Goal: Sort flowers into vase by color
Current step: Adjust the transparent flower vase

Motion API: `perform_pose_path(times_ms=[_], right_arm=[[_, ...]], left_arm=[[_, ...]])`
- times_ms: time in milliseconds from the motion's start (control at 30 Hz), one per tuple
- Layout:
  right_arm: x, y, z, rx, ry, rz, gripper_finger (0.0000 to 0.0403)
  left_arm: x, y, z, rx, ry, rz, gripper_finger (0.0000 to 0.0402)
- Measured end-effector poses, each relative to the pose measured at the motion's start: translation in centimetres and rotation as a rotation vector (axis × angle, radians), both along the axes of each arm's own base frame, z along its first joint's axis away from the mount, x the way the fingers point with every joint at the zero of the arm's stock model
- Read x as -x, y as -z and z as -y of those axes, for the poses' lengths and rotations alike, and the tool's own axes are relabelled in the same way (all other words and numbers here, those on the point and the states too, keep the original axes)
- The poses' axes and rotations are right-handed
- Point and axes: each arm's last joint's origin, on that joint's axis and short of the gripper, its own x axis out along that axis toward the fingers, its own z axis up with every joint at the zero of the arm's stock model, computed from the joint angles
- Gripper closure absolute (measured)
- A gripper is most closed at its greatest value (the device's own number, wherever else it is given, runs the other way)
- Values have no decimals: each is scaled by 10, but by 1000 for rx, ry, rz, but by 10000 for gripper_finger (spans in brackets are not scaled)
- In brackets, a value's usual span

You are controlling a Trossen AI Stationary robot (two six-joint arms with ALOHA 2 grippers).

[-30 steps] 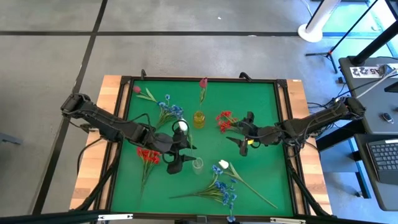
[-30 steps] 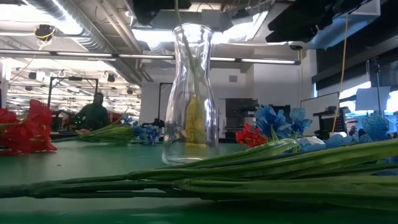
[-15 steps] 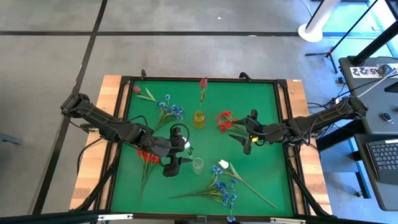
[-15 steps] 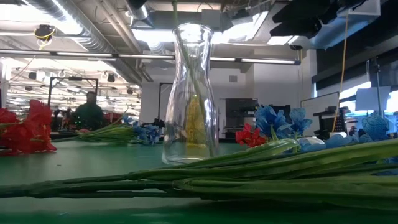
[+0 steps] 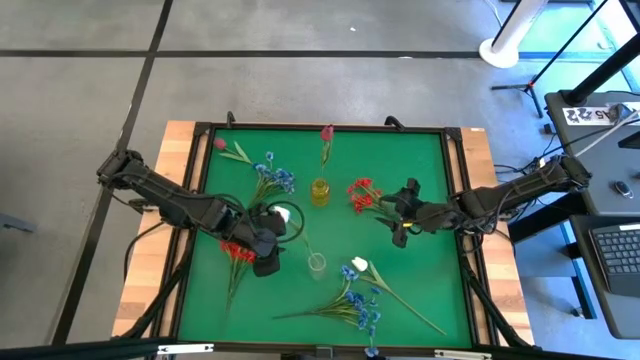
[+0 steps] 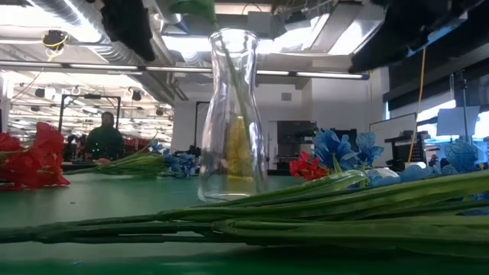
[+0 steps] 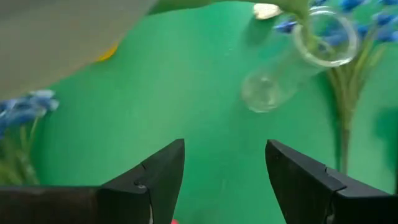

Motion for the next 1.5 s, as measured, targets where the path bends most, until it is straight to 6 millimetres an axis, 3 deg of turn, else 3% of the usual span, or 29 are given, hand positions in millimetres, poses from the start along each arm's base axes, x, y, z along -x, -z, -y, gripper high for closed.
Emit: perform_pose_path(times_ms=[267,400,800,1233,1500], right_arm=[[8,26,21,-52,184,-232,130],[10,39,27,-61,220,-305,130],[6,39,30,-64,238,-266,130],[3,37,29,-70,232,-238,130],[2,36,29,-69,225,-225,130]], left_arm=[[19,22,2,-203,-75,-20,184],[25,31,2,-170,-101,56,184],[2,7,18,-32,125,324,184],[5,5,18,-36,129,320,184],[11,4,27,-126,117,350,184]])
